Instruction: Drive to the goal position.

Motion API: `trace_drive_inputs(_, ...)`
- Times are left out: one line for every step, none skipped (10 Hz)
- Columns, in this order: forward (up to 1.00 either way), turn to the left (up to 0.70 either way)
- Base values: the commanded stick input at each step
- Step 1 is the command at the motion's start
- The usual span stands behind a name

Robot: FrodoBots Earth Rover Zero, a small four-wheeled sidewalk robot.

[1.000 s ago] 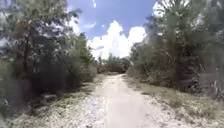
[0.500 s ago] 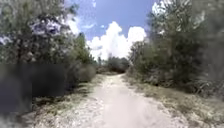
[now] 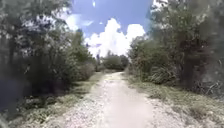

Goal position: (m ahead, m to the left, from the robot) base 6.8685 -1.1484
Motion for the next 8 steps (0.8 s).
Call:
trace_drive_inputs(0.50,0.00)
trace_drive_inputs(0.50,0.00)
trace_drive_inputs(0.50,0.00)
trace_drive_inputs(0.50,0.00)
trace_drive_inputs(0.50,0.00)
trace_drive_inputs(0.50,0.00)
trace_drive_inputs(0.50,0.00)
trace_drive_inputs(0.50,0.00)
